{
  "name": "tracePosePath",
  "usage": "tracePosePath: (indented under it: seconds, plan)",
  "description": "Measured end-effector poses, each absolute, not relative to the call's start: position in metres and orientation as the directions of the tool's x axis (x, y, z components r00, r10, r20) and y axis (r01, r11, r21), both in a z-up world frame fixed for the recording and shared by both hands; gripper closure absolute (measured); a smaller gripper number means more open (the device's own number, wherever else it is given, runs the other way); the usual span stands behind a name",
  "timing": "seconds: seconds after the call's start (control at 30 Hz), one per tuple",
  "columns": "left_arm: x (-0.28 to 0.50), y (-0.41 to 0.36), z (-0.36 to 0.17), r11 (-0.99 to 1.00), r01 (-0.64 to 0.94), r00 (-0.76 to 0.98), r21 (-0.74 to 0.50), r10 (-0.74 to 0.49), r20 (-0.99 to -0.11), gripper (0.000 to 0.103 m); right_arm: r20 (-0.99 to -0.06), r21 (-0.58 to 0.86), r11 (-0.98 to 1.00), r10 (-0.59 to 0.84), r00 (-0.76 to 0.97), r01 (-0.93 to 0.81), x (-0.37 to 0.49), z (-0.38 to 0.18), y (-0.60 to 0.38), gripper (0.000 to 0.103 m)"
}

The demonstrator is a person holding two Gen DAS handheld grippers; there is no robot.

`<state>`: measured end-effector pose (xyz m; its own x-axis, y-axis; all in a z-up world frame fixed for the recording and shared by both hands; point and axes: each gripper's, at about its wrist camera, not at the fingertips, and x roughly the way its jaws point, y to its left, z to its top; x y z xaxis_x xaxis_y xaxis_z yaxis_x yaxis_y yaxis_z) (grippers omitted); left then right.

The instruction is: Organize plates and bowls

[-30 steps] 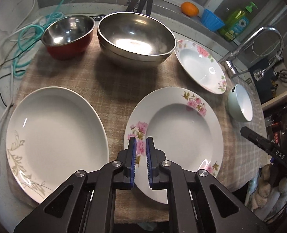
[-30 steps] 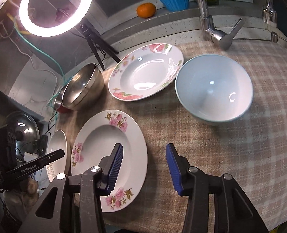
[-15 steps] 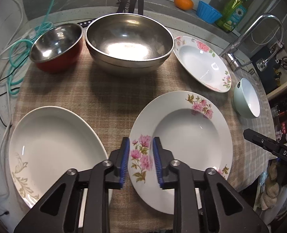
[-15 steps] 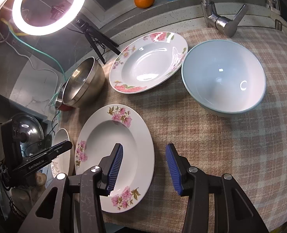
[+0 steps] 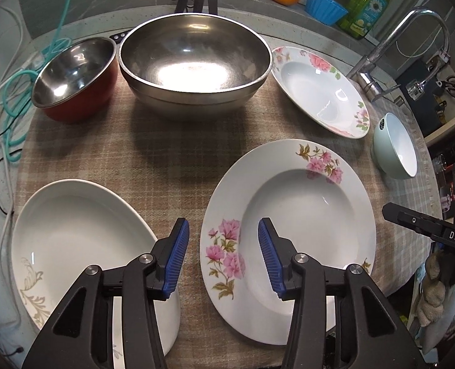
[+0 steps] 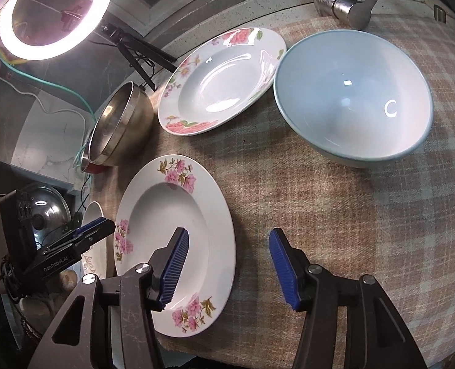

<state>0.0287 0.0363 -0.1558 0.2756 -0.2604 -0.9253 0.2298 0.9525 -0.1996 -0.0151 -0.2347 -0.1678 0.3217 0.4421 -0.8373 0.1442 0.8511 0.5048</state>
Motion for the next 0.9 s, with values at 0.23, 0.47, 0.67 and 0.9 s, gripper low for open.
tracePosePath:
  seconds: [0.23,0.47,0.67,0.9]
  plan:
    - [0.03,0.033,-0.165,0.947,0.232,0.239,-0.223,-0.278,-0.93,0.058,-0.839,0.51,0.846,0.452,0.302,0.153,-0.014,-0.174,-0.235,0.052]
    - [0.027,0.028,-0.172,0.944,0.244,0.21,-0.221,-0.274,-0.938,0.058,-0.836,0.523,0.84,0.473,0.278,0.146,-0.014,-0.179,-0.23,0.053]
    - [0.025,0.027,-0.174,0.943,0.251,0.194,-0.219,-0.271,-0.943,0.058,-0.827,0.544,0.827,0.502,0.253,0.138,-0.012,-0.184,-0.224,0.066]
    - [0.024,0.023,-0.174,0.943,0.265,0.201,-0.201,-0.258,-0.945,0.058,-0.827,0.548,0.826,0.511,0.235,0.134,-0.01,-0.188,-0.218,0.075]
